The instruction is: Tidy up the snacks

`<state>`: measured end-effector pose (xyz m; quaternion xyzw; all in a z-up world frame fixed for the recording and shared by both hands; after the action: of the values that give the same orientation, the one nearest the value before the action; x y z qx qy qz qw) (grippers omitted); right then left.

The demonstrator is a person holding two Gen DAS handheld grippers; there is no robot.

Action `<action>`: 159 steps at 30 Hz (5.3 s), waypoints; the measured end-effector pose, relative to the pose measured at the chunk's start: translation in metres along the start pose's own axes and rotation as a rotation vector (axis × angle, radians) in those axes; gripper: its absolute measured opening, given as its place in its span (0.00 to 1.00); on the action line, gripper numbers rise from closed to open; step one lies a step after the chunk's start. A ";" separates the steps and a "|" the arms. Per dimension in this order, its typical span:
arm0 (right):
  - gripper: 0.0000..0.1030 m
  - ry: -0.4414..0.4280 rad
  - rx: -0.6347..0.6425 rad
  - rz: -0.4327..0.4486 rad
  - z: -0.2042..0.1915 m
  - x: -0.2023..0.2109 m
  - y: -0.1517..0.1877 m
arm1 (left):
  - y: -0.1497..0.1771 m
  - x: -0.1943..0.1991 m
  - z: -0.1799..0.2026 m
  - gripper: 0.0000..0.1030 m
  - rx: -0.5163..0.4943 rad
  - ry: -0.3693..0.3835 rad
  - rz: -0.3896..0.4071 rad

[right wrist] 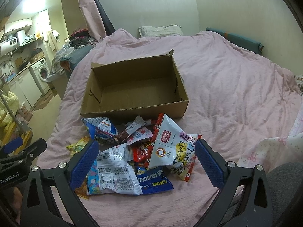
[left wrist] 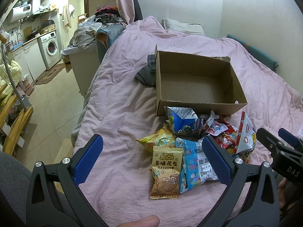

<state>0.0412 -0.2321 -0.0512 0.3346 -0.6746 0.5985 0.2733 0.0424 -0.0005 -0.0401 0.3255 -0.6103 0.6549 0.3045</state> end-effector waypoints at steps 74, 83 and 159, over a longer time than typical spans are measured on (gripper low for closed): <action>0.95 -0.232 -0.430 -0.620 0.083 -0.136 0.012 | 0.005 -0.023 -0.035 1.00 0.126 -0.042 -0.134; 0.54 -0.227 -0.340 -0.556 0.080 -0.118 0.006 | 0.023 -0.054 -0.046 1.00 0.162 -0.044 -0.290; 0.51 -0.361 -0.135 -0.423 0.021 -0.195 -0.142 | -0.153 -0.192 0.084 0.27 -0.050 0.148 -0.322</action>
<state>0.2750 -0.2374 -0.1157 0.5501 -0.6661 0.4125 0.2891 0.2842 -0.0740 -0.0975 0.3623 -0.5424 0.6044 0.4575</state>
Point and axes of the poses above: each gripper's, at about its wrist camera, not at the fingertips, and x roughly against the way its jaws point, z to its right, y to its underside, the point moved 6 cm from there along -x, roughly the way its jaws point, and after that the axes turned 10 degrees about -z, right-handed, at the moved point
